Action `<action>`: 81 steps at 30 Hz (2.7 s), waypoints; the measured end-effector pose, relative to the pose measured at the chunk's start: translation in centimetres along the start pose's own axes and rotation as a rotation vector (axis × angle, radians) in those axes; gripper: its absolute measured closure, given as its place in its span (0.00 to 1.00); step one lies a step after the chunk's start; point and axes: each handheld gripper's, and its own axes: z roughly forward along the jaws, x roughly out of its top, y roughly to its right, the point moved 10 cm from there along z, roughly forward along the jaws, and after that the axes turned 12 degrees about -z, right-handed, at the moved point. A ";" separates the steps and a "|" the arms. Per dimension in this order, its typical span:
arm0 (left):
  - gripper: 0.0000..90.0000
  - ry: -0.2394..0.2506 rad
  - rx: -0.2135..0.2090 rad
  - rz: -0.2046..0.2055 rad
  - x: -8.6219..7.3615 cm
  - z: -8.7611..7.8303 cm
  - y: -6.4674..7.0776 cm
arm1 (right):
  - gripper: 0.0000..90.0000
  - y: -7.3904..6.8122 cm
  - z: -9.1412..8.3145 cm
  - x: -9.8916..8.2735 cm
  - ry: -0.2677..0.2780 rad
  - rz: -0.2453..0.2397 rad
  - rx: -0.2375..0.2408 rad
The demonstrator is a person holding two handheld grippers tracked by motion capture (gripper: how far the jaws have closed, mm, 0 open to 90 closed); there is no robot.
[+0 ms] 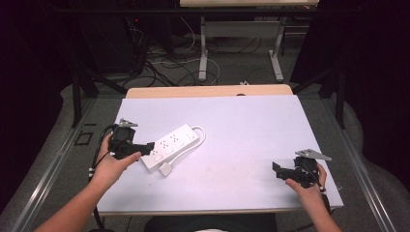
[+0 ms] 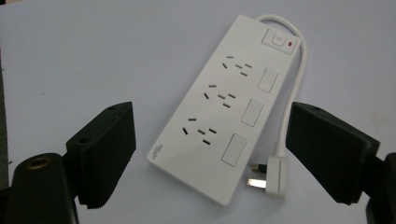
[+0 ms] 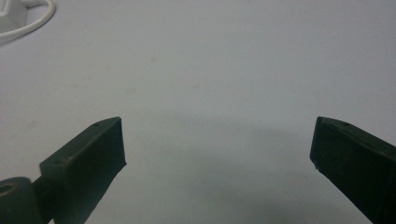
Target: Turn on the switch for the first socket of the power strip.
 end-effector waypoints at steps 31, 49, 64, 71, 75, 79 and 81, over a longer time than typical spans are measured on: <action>0.34 0.055 0.030 0.026 4.9 2.1 0.6 | 0.03 -0.1 0.1 0.0 -0.001 -0.001 0.019; 0.38 0.048 0.005 0.029 6.0 4.9 2.2 | 0.03 0.0 0.3 -0.1 -0.006 0.019 0.028; 0.52 -0.033 -0.056 0.028 5.3 7.5 5.0 | 0.04 0.2 0.4 -0.2 -0.006 0.032 0.039; 0.60 -0.092 -0.069 0.028 4.6 8.5 5.7 | 0.04 0.3 0.5 -0.3 -0.008 0.043 0.047; 0.65 -0.114 -0.074 0.022 4.3 8.9 6.0 | 0.04 0.4 0.5 -0.3 -0.008 0.043 0.050; 0.71 -0.138 -0.081 0.014 3.9 9.5 6.3 | 0.04 0.3 0.5 -0.3 -0.008 0.047 0.057; 0.73 -0.145 -0.077 0.017 3.7 9.7 6.4 | 0.04 0.3 0.5 -0.3 -0.009 0.052 0.058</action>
